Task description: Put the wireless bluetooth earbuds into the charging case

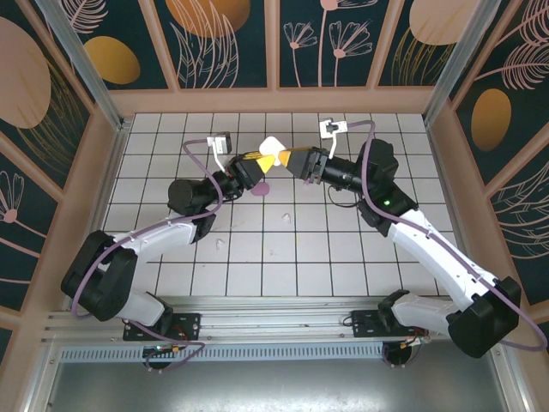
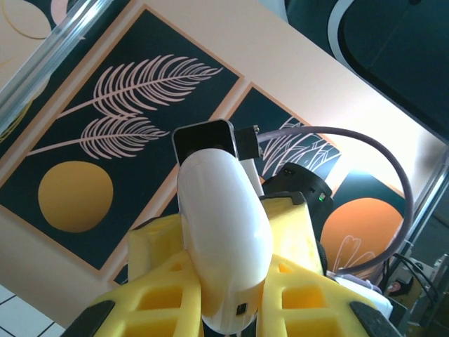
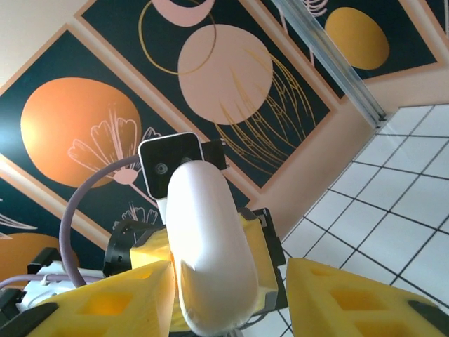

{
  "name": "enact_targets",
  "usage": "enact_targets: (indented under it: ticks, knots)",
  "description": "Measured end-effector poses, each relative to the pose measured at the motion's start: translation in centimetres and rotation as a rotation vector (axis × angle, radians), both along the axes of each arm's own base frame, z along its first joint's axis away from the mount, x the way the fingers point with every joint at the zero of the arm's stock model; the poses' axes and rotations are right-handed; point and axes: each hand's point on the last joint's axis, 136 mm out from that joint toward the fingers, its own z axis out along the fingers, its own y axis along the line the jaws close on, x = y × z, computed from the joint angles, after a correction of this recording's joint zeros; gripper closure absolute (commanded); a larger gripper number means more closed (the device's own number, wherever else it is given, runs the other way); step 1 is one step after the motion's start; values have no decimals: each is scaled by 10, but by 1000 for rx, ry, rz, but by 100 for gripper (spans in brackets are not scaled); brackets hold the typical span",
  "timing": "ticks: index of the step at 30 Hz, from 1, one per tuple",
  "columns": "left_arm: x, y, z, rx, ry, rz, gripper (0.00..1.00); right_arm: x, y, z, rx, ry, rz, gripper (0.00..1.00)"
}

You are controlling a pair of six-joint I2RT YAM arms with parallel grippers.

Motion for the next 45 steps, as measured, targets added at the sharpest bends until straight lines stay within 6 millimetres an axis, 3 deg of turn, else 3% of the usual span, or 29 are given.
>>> enact_targets:
  ticks: [4, 7, 14, 18, 24, 28, 33, 39, 42, 45]
  knots:
    - [-2, 0, 1, -6, 6, -15, 85, -5, 2, 4, 22, -24, 34, 73]
    - [-3, 1, 2, -6, 4, -17, 82, -6, 3, 4, 27, -33, 44, 75]
    - [-7, 1, -7, 159, -15, 56, 57, -8, 4, -6, -23, -90, 57, 80]
    - [-3, 1, -13, 320, -46, 140, 49, -6, 3, -14, -100, -123, 48, 80]
    - [6, 12, -23, 531, -107, 279, 32, 4, 2, -5, -238, -223, 40, 80]
    - [12, 20, -43, 672, -113, 324, 30, 12, 8, -9, -349, -284, 74, 83]
    - [19, 31, -50, 785, -192, 361, 23, 8, 14, -40, -457, -334, 179, 84]
    - [5, 31, -68, 847, -386, 324, 18, -6, 15, -52, -484, -438, 279, 84]
    - [2, 30, -86, 880, -414, 295, 18, -10, 14, -56, -499, -463, 300, 84]
    - [-3, 29, -91, 864, -416, 255, 19, -11, 14, -61, -512, -477, 312, 84]
